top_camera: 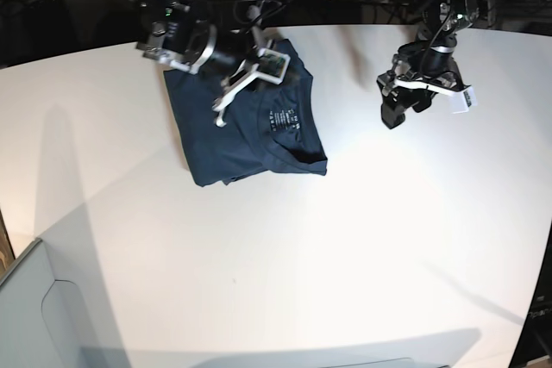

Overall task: Fold the T-shirt properly
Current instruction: 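Release the left gripper and press the folded bundle with the right gripper, then grasp the bundle's edges with both grippers to square it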

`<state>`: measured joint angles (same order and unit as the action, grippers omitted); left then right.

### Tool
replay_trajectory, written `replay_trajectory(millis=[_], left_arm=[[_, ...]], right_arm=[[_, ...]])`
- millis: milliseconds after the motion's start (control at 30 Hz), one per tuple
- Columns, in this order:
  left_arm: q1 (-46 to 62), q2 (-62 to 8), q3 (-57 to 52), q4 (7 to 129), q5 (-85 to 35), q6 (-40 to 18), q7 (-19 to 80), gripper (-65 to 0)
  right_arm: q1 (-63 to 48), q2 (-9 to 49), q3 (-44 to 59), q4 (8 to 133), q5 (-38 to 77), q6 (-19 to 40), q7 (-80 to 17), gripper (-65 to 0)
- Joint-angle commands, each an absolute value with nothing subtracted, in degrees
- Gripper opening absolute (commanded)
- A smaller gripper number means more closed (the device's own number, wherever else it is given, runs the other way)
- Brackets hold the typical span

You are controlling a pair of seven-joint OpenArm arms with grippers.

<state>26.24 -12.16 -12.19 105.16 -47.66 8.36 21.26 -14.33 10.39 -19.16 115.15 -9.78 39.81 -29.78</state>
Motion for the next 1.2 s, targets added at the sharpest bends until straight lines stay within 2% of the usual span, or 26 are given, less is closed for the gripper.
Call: replay_trajectory(millis=[0,100,200,433,600,700,800,900,1000,1067,1167], left_arm=[[26.7,-12.4,-12.3,106.4,-49.2,7.8,20.2,-19.9],[26.9,-12.2,-12.2,108.1,-49.8,7.8,20.2,-19.9],[27.4,-12.1,-12.2,109.5,-50.0,7.8,20.2,-19.9],[27.0,-12.1,-12.2,110.0,-50.0,7.8,20.2,-19.9],[27.5,-12.0,-12.2,109.9,-50.0,7.8,20.2,-19.9],[27.6,-12.0,-12.1,109.8,-50.0,7.9,20.2,-19.9],[28.5,-12.0,-12.1,110.1,-50.0,7.9,20.2,-19.9],[28.6,-12.0,-10.9,110.4,-50.0,7.9,20.2,-19.9],[28.6,-12.0,-8.5,110.5,-49.8,7.9,20.2,-19.9],[28.6,-12.0,-6.1,110.5,-49.7,8.0,20.2,-19.9],[28.3,-12.0,-2.1,110.5,-49.6,8.1,19.8,-19.9]], right_arm=[[-13.9,10.6,-17.0,116.8,-9.5,40.0,-29.1,-64.9],[-13.2,10.2,-11.1,116.3,-9.2,40.0,-29.2,-64.9],[-13.0,9.7,-9.8,112.5,-9.1,40.0,-28.9,-64.9],[-13.3,6.7,-17.9,99.9,-9.4,40.0,-24.4,-64.9],[-13.3,4.8,-18.6,95.0,-9.5,40.0,-23.2,-64.9],[-13.8,5.4,-18.4,98.4,-9.5,40.0,-23.2,-64.9],[-14.5,8.6,-16.8,107.6,-9.4,40.0,-23.2,-64.9],[-14.2,9.4,-9.6,112.4,-9.1,40.0,-23.4,-64.9],[-10.6,9.3,-2.2,112.1,-9.3,40.0,-24.0,-64.8],[-7.3,9.6,0.4,110.5,-9.2,40.0,-26.3,-62.5],[-2.8,9.7,3.6,108.5,-9.4,40.0,-30.3,-51.7]])
